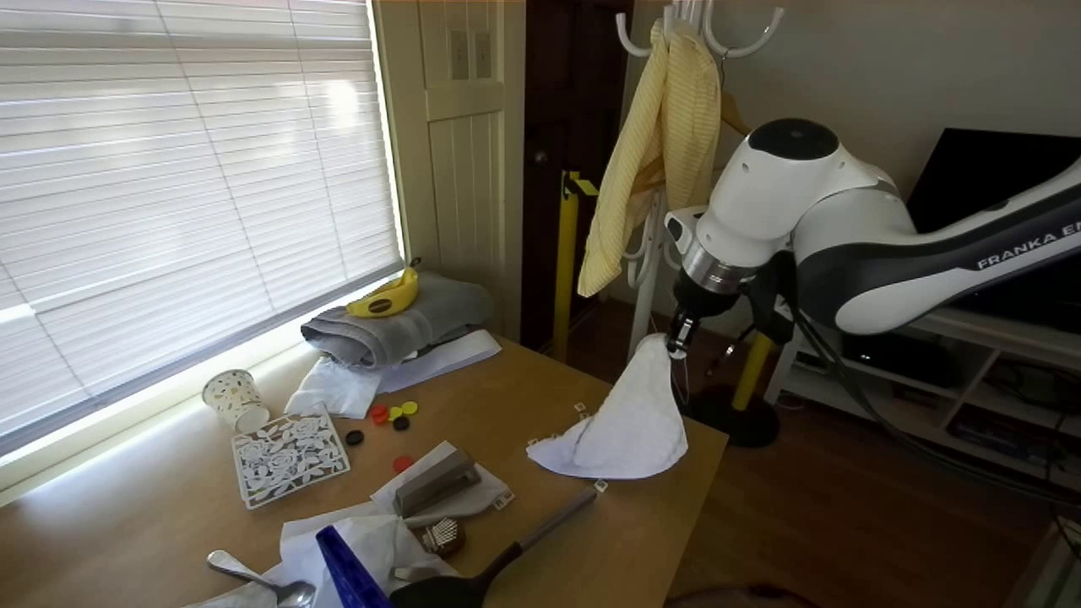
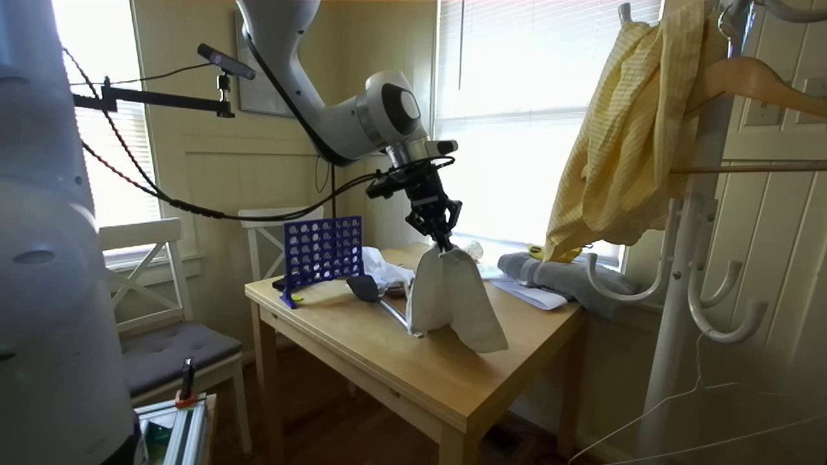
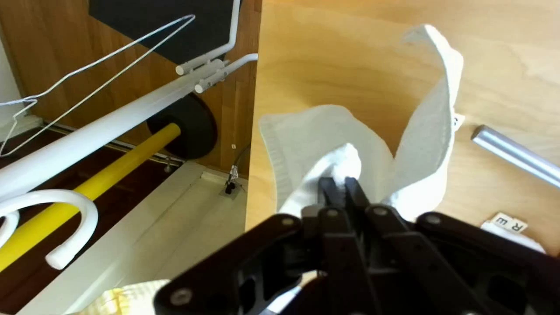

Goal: Hang the white towel on the white stand.

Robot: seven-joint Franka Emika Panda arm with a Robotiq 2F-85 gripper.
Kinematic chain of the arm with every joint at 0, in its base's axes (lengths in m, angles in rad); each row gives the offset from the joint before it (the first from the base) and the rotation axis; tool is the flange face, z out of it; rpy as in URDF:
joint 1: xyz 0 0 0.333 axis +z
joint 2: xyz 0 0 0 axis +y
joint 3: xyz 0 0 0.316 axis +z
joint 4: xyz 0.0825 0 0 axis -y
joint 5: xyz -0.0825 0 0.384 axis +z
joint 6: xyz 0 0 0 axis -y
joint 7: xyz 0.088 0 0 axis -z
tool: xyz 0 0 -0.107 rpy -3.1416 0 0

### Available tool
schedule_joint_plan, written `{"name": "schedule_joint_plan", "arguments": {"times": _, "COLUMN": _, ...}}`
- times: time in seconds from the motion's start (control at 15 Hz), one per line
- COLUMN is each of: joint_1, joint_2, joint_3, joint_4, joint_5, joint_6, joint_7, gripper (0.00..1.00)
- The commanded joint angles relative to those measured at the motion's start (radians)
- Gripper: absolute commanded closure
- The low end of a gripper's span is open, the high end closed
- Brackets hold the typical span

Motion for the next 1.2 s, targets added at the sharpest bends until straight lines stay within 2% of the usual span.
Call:
{"name": "schedule_joint_plan", "arguments": {"times": 0.0, "joint_1": -0.045, "joint_2": -0.069, "joint_3": 0.019, "joint_4": -0.008, "joint_5": -0.038, "joint_6": 0.09, "joint_7": 0.111, "gripper": 0.98}}
{"name": "schedule_joint_plan", "arguments": {"times": 0.33, "joint_1": -0.125, "joint_2": -0.187, "joint_3": 0.031, "joint_4": -0.03, "joint_5": -0.052, "joint_6": 0.165, "joint_7": 0.265, "gripper": 0.98}}
{"name": "schedule_joint_plan", "arguments": {"times": 0.87, "joint_1": -0.349, "joint_2": -0.372, "joint_3": 0.085, "joint_4": -0.167, "joint_5": -0.12, "joint_6": 0.154, "joint_7": 0.598, "gripper": 0.98}}
{"name": "schedule_joint_plan", "arguments": {"times": 0.93, "joint_1": -0.357, "joint_2": -0.379, "joint_3": 0.088, "joint_4": -0.182, "joint_5": -0.114, "joint_6": 0.152, "joint_7": 0.603, "gripper": 0.98}}
{"name": "schedule_joint_plan", "arguments": {"times": 1.0, "joint_1": -0.334, "joint_2": -0.332, "joint_3": 0.075, "joint_4": -0.128, "joint_5": -0.069, "joint_6": 0.149, "joint_7": 0.518, "gripper": 0.98}}
{"name": "schedule_joint_plan", "arguments": {"times": 1.07, "joint_1": -0.344, "joint_2": -0.339, "joint_3": 0.078, "joint_4": -0.139, "joint_5": -0.069, "joint_6": 0.149, "joint_7": 0.521, "gripper": 0.93}}
{"name": "schedule_joint_plan", "arguments": {"times": 1.13, "joint_1": -0.344, "joint_2": -0.338, "joint_3": 0.078, "joint_4": -0.139, "joint_5": -0.068, "joint_6": 0.149, "joint_7": 0.519, "gripper": 0.93}}
